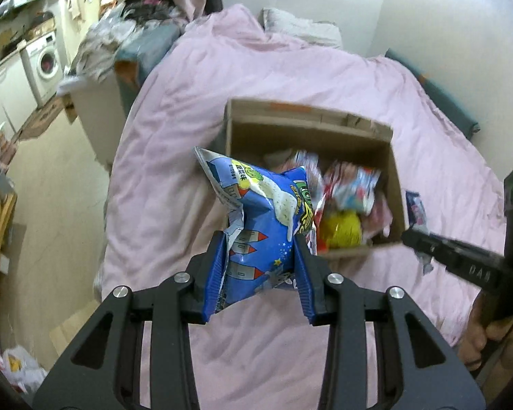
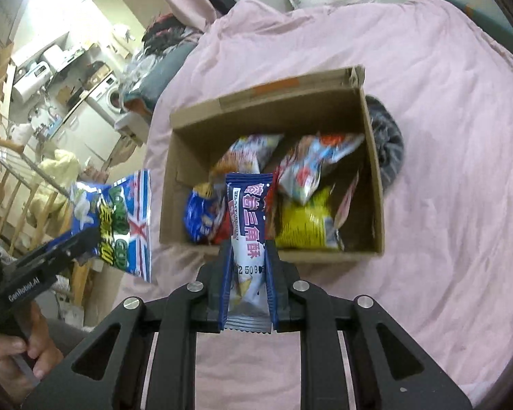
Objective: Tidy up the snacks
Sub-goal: 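Carry the blue bag and white stick packet over the box and lower them inside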
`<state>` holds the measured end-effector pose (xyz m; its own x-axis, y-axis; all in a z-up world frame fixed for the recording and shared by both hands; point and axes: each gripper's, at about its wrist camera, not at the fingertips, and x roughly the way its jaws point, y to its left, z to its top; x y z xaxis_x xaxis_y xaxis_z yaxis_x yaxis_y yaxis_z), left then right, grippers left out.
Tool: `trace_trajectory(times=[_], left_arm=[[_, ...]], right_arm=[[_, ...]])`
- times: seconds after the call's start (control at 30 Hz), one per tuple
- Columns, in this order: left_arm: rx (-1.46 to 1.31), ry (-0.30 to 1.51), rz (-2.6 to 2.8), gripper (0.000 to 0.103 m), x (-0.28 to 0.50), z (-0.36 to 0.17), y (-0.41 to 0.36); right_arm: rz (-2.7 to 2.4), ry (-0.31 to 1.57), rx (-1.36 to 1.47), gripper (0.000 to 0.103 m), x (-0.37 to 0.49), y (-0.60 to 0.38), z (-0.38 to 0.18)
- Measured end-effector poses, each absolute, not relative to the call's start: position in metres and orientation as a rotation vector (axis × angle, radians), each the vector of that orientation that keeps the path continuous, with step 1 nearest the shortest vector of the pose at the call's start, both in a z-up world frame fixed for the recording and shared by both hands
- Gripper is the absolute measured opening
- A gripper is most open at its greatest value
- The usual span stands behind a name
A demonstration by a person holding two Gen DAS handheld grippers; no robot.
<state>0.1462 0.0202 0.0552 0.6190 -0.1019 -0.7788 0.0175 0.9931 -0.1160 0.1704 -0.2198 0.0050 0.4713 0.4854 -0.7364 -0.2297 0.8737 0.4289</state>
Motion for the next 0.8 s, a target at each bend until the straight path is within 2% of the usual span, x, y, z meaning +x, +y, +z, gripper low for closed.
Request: trace_trajectory(times=[0.3, 0.47, 0.8], left_arm=[[-0.124, 0.841, -0.104, 0.034, 0.21, 0.066, 0.006], [-0.15, 0.83, -0.123, 0.034, 0.234, 0.042, 0.0], [-0.114, 0.885, -0.131, 0.034, 0.254, -0.001, -0.004]], right_arm=[[0.403, 0.951, 0.297, 0.019, 0.219, -0.228, 0.015], [0.393, 0.925, 0.358, 0.019, 0.234, -0.233, -0.001], [0.416, 1.001, 0.332, 0.019, 0.251, -0.219, -0.042]])
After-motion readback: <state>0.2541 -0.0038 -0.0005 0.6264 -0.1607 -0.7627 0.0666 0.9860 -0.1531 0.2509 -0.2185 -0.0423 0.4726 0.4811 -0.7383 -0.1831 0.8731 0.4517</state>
